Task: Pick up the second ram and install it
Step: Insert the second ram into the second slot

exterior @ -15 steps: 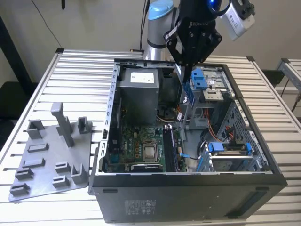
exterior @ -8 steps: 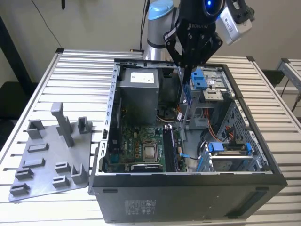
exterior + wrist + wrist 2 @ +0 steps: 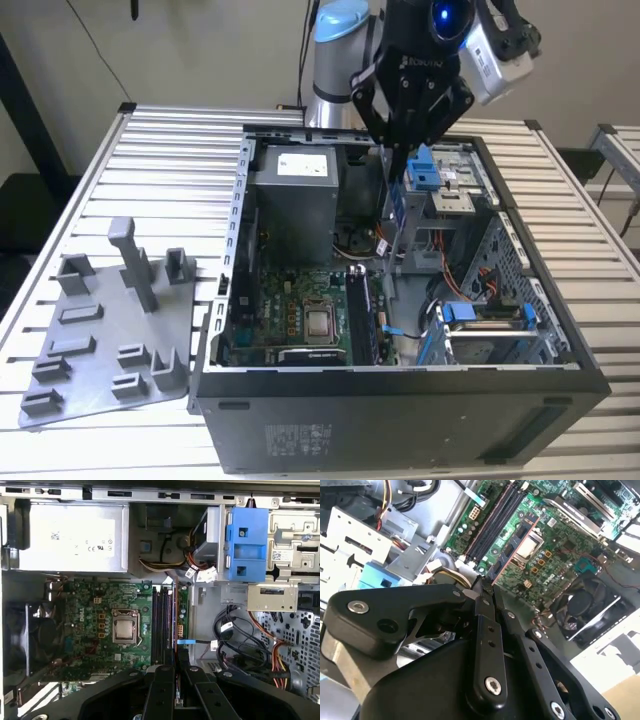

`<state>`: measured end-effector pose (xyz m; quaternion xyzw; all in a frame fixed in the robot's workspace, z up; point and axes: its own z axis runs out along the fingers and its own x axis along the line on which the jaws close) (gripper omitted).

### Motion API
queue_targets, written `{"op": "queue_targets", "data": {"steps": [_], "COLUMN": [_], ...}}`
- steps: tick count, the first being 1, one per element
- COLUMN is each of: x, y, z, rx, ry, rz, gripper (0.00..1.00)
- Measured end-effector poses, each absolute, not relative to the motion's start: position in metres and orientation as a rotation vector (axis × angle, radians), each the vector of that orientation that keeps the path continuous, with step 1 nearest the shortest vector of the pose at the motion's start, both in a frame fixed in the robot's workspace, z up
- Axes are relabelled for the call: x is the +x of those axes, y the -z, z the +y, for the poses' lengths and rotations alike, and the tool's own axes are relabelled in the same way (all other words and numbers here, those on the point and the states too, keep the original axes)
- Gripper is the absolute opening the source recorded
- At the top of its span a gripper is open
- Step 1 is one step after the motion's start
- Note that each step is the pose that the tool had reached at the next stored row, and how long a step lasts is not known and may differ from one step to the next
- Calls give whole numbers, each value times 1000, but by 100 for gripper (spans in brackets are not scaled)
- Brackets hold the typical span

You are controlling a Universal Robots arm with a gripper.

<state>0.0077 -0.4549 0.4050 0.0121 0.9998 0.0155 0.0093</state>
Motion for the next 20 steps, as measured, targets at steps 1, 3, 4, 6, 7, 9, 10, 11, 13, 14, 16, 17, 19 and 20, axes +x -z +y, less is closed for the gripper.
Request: {"op": "queue_targets", "data": {"steps": [1, 3, 4, 6, 7, 9, 10, 11, 13, 14, 16, 17, 19, 20], "x": [8, 8, 8, 8, 8, 8, 8, 8, 8, 8, 8, 8, 8, 8], "y": [-404, -402, -401, -398, -397, -393, -391, -389, -386, -384, -380, -379, -375, -373], "z": [-455, -455, -455, -455, -455, -455, -455, -455, -455, -455, -455, -455, -455, -455], "rx": [58, 67, 67, 54, 42, 21, 17, 17, 16, 16, 21, 25, 33, 36], "ry": [-48, -48, -48, -48, -49, -49, -49, -49, -49, -49, -49, -49, -49, -49], "rz": [3122, 3122, 3122, 3122, 3122, 3123, 3123, 3123, 3123, 3123, 3123, 3123, 3122, 3122], "gripper": [14, 14, 14, 14, 14, 14, 14, 14, 14, 14, 14, 14, 14, 14]}}
